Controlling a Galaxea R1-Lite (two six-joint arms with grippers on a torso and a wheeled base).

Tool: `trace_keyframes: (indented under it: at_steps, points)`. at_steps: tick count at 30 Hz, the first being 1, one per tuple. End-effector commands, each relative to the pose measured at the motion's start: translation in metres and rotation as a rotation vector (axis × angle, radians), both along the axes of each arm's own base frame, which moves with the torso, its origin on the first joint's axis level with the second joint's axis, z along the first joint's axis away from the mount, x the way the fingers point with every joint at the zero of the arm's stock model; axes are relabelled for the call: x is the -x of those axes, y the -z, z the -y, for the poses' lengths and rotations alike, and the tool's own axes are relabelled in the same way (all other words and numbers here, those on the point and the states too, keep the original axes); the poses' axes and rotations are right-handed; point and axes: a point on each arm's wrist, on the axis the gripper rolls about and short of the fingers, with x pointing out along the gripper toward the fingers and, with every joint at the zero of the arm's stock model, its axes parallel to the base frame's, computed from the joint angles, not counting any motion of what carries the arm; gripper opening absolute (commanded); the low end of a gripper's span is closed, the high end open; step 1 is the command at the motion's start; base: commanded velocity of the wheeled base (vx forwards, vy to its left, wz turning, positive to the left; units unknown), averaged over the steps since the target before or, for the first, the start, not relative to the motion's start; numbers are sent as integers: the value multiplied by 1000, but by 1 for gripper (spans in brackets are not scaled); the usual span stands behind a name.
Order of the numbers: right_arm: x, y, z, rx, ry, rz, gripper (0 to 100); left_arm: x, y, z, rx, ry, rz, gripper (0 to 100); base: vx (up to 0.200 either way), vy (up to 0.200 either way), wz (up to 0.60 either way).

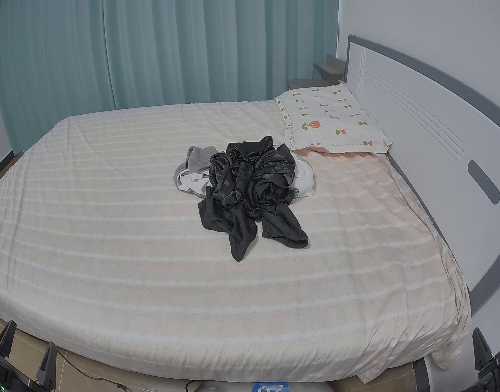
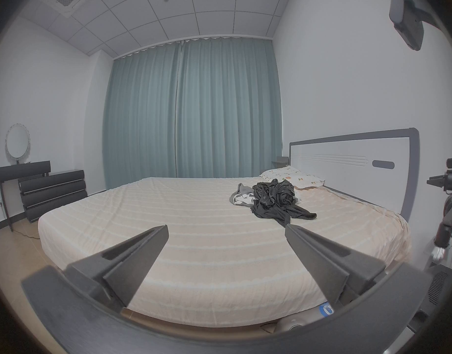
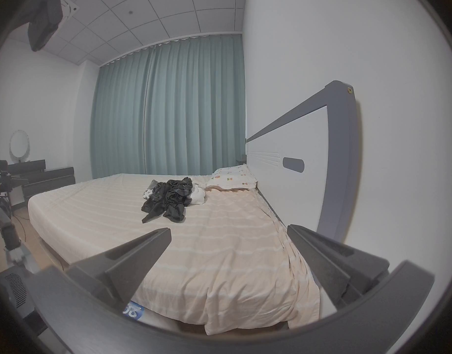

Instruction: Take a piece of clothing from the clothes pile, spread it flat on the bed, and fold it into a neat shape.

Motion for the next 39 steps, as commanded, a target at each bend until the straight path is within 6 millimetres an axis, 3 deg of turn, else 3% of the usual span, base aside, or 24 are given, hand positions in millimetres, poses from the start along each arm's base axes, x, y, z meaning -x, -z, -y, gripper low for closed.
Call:
trace_keyframes:
  at_steps: [1,3,4,9,15,19,20,24,25,29,30,33,34,36,38,39]
  points:
    - [6,-59,0,-55,-59,67,100,-1,5,0,0,0,-14,100,0,0,0]
    - [6,-59,0,-55,-59,67,100,-1,5,0,0,0,-14,100,0,0,0]
    - [-9,-54,-3,-55,-145,-114,100,-1,5,0,0,0,-14,100,0,0,0]
    - [-52,-69,-6,-88,-256,-309,100,-1,5,0,0,0,-14,100,0,0,0]
    - [-137,-68,-23,-123,-387,-533,100,-1,5,0,0,0,-14,100,0,0,0]
    - [-182,-65,-34,-171,-392,-548,100,-1,5,0,0,0,-14,100,0,0,0]
    - [-209,-61,-40,-194,-390,-571,100,-1,5,0,0,0,-14,100,0,0,0]
    - [-255,-46,-51,-229,-382,-620,100,-1,5,0,0,0,-14,100,0,0,0]
    - [-257,-46,-51,-230,-382,-620,100,-1,5,0,0,0,-14,100,0,0,0]
    - [-306,-26,-66,-264,-346,-664,100,-1,5,0,0,0,-14,100,0,0,0]
    - [-328,-13,-75,-265,-312,-684,100,-1,5,0,0,0,-14,100,0,0,0]
    - [-340,-5,-82,-267,-300,-694,100,-1,5,0,0,0,-14,100,0,0,0]
    - [-356,6,-95,-291,-291,-693,100,-1,5,0,0,0,-14,100,0,0,0]
    - [-363,9,-99,-304,-286,-683,100,-1,5,0,0,0,-15,100,0,0,0]
    - [-391,17,-114,-328,-238,-647,100,-1,5,0,0,0,-14,100,0,0,0]
    - [-394,19,-116,-326,-233,-645,100,-1,5,0,0,0,-14,100,0,0,0]
